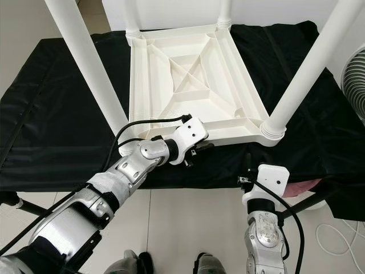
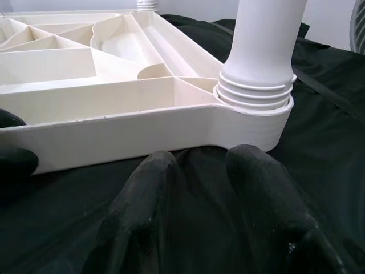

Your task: Building children table

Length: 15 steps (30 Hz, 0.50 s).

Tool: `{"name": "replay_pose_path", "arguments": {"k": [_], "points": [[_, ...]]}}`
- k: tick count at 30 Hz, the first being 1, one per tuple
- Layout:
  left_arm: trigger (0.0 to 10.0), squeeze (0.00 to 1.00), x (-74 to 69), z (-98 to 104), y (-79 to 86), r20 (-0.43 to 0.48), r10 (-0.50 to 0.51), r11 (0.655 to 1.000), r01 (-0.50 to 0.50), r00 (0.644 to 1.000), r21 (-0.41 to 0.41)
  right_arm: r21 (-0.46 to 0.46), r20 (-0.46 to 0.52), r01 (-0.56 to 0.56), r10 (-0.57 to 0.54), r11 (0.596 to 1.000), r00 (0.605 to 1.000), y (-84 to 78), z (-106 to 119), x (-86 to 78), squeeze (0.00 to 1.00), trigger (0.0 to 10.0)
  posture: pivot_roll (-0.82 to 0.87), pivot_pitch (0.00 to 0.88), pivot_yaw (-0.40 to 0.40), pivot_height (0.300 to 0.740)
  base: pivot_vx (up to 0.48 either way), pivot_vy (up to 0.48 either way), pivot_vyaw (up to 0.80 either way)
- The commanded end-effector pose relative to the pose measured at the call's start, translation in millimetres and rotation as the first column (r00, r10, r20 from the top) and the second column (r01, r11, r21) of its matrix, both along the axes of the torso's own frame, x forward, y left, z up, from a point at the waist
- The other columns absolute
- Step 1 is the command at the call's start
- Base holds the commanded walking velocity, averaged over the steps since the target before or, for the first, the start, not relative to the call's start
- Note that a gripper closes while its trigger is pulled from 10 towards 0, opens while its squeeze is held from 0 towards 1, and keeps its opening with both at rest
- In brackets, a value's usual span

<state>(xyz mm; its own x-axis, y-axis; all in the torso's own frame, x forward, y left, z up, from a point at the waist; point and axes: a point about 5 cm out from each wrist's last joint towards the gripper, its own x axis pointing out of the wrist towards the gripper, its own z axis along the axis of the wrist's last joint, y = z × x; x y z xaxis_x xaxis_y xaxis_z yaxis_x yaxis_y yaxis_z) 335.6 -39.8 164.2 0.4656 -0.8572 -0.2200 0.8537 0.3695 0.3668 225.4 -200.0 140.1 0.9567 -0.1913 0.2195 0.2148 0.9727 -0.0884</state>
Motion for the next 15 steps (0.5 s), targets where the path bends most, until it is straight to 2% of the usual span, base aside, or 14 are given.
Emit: {"name": "replay_pose_path", "arguments": {"k": [1,4,5,6,8,9,10,13,15], "points": [[10.0,0.00,2.5,-10.6,2.0,-0.013,0.055,0.997,-0.054,0.998,0.048,0.004,-0.037,-0.008,0.008,1.000,0.999,1.8,-6.9,1.2,0.00,10.0,-0.22,0.149,0.118,0.740,0.000,0.000,0.00],[10.0,0.00,4.2,-12.3,3.5,-0.028,0.072,0.996,-0.071,0.997,0.050,0.004,-0.037,-0.007,0.008,1.000,0.999,2.1,-7.2,1.8,0.00,10.0,-0.22,0.149,0.118,0.740,0.000,0.000,0.00],[5.0,0.00,6.2,-15.1,7.0,-0.038,0.091,0.994,-0.089,0.995,0.061,0.003,-0.036,-0.008,0.008,1.000,0.999,2.6,-6.9,2.4,0.00,10.0,-0.22,0.148,0.121,0.740,0.000,0.000,0.00],[5.0,0.00,6.2,-15.1,7.0,-0.038,0.091,0.994,-0.089,0.995,0.061,0.003,-0.036,-0.008,0.008,1.000,0.999,2.6,-6.9,2.4,0.00,10.0,-0.22,0.148,0.121,0.740,0.000,0.000,0.00],[1.0,0.00,9.9,-18.9,14.5,-0.037,0.121,0.990,-0.118,0.992,0.076,0.001,-0.034,-0.007,0.007,1.000,0.999,2.9,-6.5,3.2,0.00,10.0,-0.22,0.146,0.122,0.740,0.000,0.000,0.00],[1.0,0.00,9.9,-18.9,14.5,-0.037,0.121,0.990,-0.118,0.992,0.076,0.001,-0.034,-0.007,0.007,1.000,0.999,2.9,-6.5,3.2,0.00,10.0,-0.22,0.146,0.122,0.740,0.000,0.000,0.00],[0.0,0.00,11.9,-20.5,19.2,-0.020,0.130,0.988,-0.128,0.991,0.092,0.001,-0.034,-0.007,0.007,1.000,0.999,3.0,-6.5,3.8,0.00,10.0,-0.22,0.145,0.124,0.740,0.000,0.000,0.00],[0.0,0.00,18.8,-22.9,36.0,0.000,0.172,0.978,-0.171,0.985,0.118,0.000,-0.032,-0.005,0.005,1.000,0.999,2.6,-6.2,7.2,0.00,10.0,-0.22,0.145,0.124,0.740,0.000,0.000,0.00],[0.0,0.00,20.7,-23.4,41.5,0.001,0.184,0.975,-0.183,0.983,0.123,0.001,-0.031,-0.006,0.006,1.000,1.000,2.9,-5.9,7.9,0.00,10.0,-0.21,0.143,0.119,0.740,0.000,0.000,0.00]]}}
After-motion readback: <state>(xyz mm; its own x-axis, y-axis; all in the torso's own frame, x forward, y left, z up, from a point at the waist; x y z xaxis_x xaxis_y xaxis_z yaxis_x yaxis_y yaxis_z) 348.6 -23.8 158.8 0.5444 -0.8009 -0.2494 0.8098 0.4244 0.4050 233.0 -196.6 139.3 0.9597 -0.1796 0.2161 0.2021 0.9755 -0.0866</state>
